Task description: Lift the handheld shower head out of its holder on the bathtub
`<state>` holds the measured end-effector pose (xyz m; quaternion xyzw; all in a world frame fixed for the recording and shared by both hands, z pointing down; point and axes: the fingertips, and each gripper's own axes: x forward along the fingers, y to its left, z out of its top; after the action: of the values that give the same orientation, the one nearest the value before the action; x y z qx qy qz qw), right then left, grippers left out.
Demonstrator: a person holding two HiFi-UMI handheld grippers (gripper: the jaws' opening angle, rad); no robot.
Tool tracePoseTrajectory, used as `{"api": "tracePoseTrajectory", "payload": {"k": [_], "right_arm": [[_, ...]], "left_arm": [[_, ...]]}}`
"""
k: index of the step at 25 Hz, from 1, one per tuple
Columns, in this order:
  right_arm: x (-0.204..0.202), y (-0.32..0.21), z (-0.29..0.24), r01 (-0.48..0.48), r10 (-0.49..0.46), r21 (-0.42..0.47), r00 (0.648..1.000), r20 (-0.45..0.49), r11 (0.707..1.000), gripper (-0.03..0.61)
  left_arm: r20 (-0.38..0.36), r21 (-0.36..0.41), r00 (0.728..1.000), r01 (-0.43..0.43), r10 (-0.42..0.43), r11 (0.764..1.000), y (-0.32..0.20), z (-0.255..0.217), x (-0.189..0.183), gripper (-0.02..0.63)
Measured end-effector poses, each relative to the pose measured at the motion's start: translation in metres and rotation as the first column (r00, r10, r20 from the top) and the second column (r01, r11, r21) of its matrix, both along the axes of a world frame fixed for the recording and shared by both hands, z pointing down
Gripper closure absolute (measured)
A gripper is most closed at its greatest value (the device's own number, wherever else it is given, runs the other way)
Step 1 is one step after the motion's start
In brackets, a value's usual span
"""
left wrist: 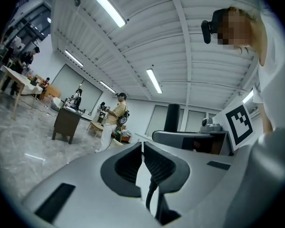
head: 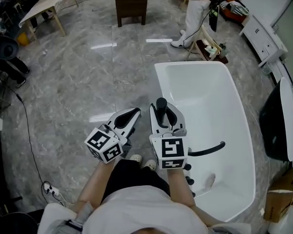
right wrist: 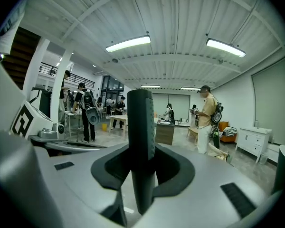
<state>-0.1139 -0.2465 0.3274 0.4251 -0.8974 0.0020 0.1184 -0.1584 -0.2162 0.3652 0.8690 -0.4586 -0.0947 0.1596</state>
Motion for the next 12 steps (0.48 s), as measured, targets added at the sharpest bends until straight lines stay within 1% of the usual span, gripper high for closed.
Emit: {"api": "tracePoseTrajectory", "payload": {"k": [3,5,12], "right_arm": [[-0.022,0.003,0.0,0.056,-0.056,0.006,0.998,-0.006,0.998,0.451],[-0.036,0.006,0.002,0.097,-0.097,0.004,0.995,-0.006,0.995,0.453],[-0.072,0.015,0.009,0.214,-0.214,-0.027,0.977,-0.001,0.976,0.453]], "left_arm": [[0.013,-0.001,0.999,0.049,-0.049,0.999,0.004,-0.002,-0.019,0.594],[0.007,0.001,0.996,0.085,-0.085,0.996,0.008,0.0,-0.031,0.594],[0.007,0.003,0.981,0.194,-0.194,0.981,0.019,-0.002,-0.061,0.594]]}}
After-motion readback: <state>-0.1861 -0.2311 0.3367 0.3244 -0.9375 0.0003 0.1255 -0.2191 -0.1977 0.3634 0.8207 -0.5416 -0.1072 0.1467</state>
